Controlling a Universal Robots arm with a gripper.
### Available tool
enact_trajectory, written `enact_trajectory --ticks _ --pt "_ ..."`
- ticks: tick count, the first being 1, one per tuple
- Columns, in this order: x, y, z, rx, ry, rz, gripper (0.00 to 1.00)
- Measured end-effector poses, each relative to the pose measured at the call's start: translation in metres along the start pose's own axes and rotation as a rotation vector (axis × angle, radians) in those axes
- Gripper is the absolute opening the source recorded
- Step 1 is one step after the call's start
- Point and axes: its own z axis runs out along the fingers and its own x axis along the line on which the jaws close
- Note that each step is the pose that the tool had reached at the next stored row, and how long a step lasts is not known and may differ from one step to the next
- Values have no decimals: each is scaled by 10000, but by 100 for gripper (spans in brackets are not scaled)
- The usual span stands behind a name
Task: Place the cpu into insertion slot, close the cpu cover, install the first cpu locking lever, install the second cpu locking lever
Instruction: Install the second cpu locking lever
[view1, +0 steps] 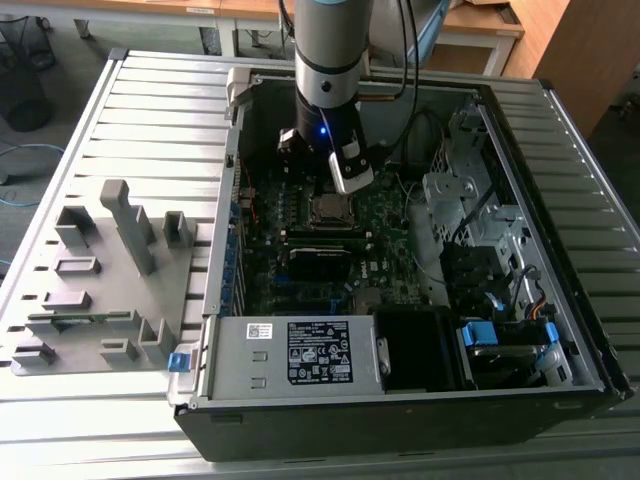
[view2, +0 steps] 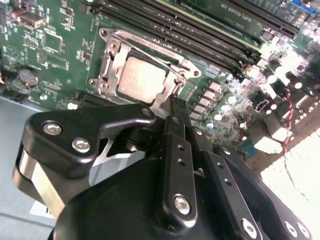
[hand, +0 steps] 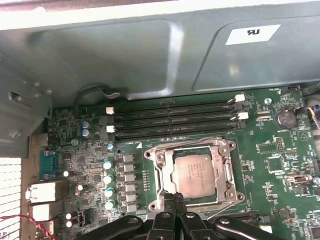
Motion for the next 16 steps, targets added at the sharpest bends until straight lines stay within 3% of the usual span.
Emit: enact_trajectory --ticks 2,5,13,16 --pt "-6 11 -50 3 33 6 10" --pt "-18 3 -64 5 49 10 10" --pt "-91 -154 -96 6 50 9 10" --pt "-95 -181 -63 4 49 13 10"
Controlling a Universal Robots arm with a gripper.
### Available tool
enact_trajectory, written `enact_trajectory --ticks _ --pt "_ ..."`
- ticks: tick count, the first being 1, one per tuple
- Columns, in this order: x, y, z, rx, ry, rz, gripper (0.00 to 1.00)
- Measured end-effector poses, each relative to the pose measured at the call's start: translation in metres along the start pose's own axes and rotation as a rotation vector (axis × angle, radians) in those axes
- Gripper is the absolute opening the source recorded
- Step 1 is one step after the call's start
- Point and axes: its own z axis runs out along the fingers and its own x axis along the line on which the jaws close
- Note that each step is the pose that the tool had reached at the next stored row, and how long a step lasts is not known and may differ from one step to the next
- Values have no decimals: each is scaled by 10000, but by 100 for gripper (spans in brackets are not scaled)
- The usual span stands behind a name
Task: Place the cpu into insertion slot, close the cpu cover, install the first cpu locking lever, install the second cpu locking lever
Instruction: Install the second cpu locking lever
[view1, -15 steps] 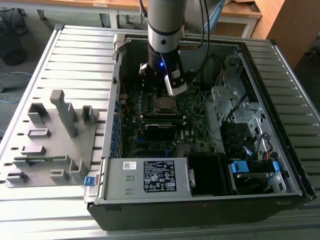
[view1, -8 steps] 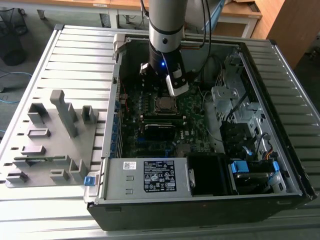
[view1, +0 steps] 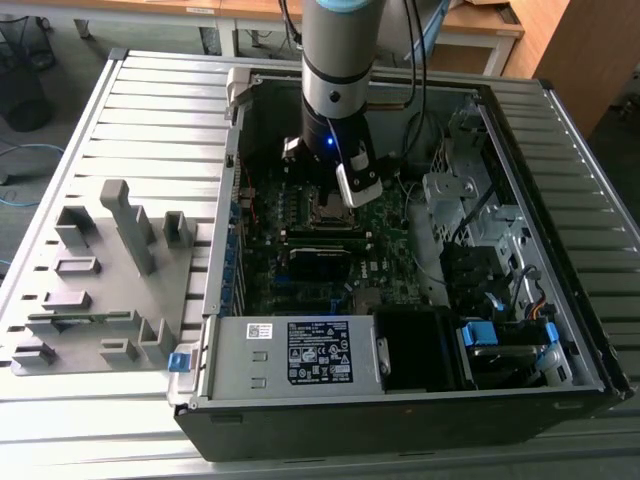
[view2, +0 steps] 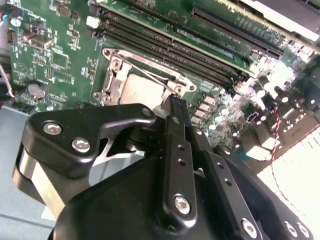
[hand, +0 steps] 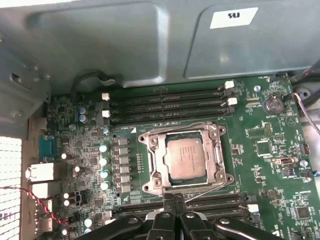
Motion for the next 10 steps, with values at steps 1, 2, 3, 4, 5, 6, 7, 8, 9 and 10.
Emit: enact_trajectory --ticks 1,2,3,4,5,6,7,8,9,10 --pt "0 -7 16 2 1 3 10" --pt "0 -11 34 2 0 5 10" --pt "0 -15 52 2 -1 6 10" --pt "0 -20 69 2 -1 7 10" --pt "0 -24 87 2 -1 9 10" --pt "0 -28 106 2 -1 11 10" --pt "1 -32 123 3 -3 13 10" --pt "14 -38 140 4 -8 15 10" --pt "33 -44 158 4 -15 15 10" --pt "52 -50 174 4 -20 17 10"
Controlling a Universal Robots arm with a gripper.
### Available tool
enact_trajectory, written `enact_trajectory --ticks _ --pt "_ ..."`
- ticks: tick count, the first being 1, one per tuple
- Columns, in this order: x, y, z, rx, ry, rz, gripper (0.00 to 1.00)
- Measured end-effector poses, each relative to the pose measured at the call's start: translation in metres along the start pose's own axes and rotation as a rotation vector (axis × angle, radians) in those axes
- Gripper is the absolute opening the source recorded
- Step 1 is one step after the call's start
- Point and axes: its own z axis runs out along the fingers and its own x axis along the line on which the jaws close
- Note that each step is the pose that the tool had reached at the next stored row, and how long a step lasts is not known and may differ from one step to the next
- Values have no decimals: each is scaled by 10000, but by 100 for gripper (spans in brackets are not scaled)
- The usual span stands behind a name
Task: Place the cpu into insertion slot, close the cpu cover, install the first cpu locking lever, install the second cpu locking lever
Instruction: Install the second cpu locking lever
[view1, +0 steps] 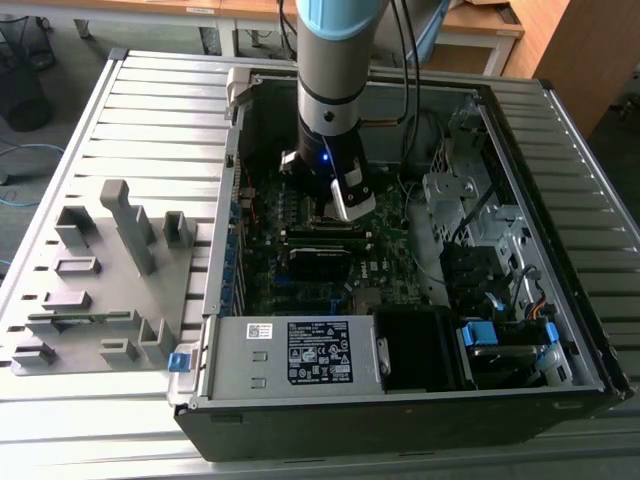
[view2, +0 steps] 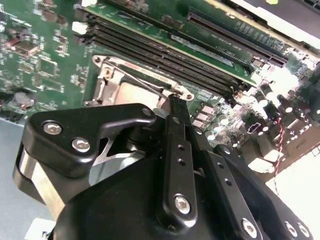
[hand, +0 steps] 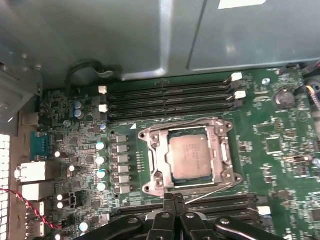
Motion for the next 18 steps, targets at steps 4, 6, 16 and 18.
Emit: enact_trajectory --ticks 4,6,16,18 --pt "68 -27 68 -3 -13 1 10" --pt "87 -39 103 -2 -15 6 10" --pt "107 -58 168 -4 -17 6 10" --pt "133 -65 181 -3 -16 6 10"
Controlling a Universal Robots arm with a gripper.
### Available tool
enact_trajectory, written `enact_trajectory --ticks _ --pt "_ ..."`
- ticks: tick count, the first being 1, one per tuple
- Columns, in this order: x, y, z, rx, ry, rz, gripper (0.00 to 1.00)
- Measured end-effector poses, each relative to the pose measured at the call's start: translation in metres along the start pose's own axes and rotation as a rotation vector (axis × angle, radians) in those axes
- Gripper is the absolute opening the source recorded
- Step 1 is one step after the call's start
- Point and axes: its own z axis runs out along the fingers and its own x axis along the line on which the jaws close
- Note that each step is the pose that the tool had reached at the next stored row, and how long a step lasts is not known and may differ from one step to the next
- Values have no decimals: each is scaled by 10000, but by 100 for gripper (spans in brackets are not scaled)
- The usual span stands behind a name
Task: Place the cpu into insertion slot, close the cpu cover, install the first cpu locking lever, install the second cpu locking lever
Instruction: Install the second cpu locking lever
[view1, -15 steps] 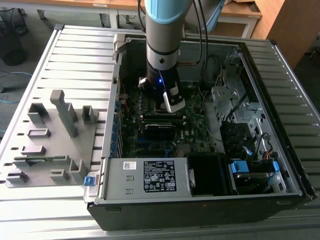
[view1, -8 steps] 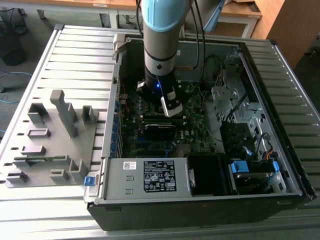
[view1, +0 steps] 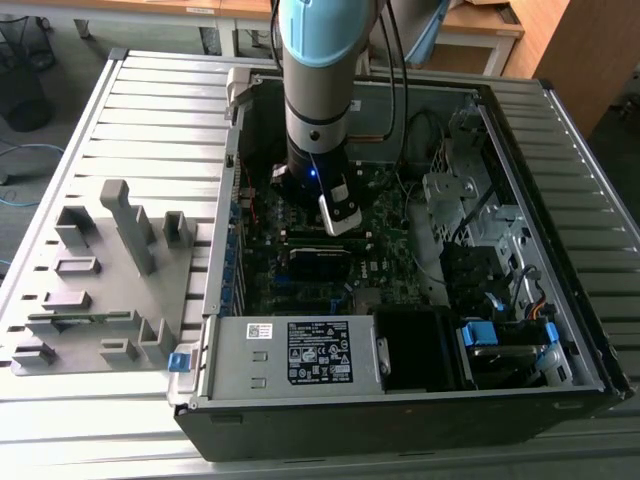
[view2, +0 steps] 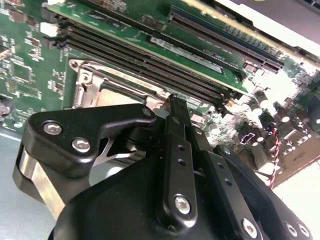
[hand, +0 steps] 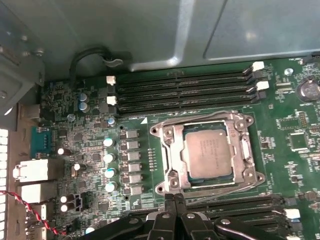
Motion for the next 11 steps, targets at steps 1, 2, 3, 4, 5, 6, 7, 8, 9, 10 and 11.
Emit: enact_trajectory --ticks 1,2,3,4,5,6,7,8,9,10,11 --pt "11 -3 8 -1 0 -1 10" --pt "24 -7 17 -1 -1 -1 10" --pt "37 -11 26 1 0 -1 10" --pt "47 -14 37 0 0 -1 10" --pt "58 -18 47 0 0 -1 10" --pt "70 -22 56 1 1 -1 10" --pt "82 -25 64 3 2 -1 10" --pt "88 -27 72 1 1 0 10" --pt "92 -29 76 2 1 0 10" --pt "95 -29 78 3 2 0 10" --pt "96 -30 78 4 2 -1 10"
